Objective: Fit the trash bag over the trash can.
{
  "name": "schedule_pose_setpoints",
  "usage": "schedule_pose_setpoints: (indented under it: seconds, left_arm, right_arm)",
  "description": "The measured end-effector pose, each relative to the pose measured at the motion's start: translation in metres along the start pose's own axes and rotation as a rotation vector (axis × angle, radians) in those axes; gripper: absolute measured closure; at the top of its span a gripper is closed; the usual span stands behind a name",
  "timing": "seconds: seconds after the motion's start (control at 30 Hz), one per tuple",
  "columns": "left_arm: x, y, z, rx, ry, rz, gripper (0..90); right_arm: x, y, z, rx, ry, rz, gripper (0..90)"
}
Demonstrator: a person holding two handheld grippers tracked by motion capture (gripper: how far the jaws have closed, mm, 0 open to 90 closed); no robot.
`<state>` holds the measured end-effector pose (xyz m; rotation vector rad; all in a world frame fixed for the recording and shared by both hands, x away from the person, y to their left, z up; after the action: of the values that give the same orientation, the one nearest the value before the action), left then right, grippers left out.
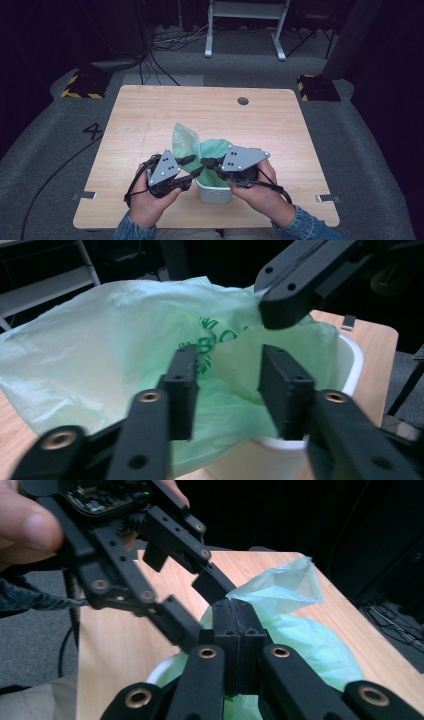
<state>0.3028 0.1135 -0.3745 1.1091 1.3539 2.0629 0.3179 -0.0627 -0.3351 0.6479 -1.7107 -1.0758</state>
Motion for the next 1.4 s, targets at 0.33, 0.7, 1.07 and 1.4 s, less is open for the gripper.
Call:
schedule_pose_setpoints:
  seconds: [0.33, 0.7, 1.07, 1.4]
  left_arm:
    - [-0.002, 0.002, -0.004, -0.035, 0.004, 0.008, 72.3]
    - [0.002, 0.0, -0.001, -0.059, 0.023, 0.016, 90.0]
    - [0.008, -0.007, -0.001, -0.073, 0.044, 0.024, 90.0]
    - [0.01, -0.007, 0.001, -0.089, 0.068, 0.02, 90.0]
  right_arm:
    - [-0.005, 0.0, 0.005, -0.008, 0.033, -0.001, 90.0]
    - [-0.002, -0.001, 0.008, -0.02, 0.061, -0.005, 89.0]
    - [0.013, -0.002, -0.004, -0.065, -0.037, -0.055, 58.0]
    - [0.024, 0.004, -0.012, -0.119, -0.075, -0.116, 62.1]
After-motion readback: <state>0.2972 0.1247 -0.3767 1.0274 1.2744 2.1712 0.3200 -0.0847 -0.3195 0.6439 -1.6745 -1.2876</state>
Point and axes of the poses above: each handheld gripper's, and its own axes: x roughly backward along the jaws, y roughly out of its top, z roughly to its left, the point moved 3 cm from there along -x, roughly forward along the jaws, and after that the axes turned 8 degrees about -x, right-handed, at the moved point
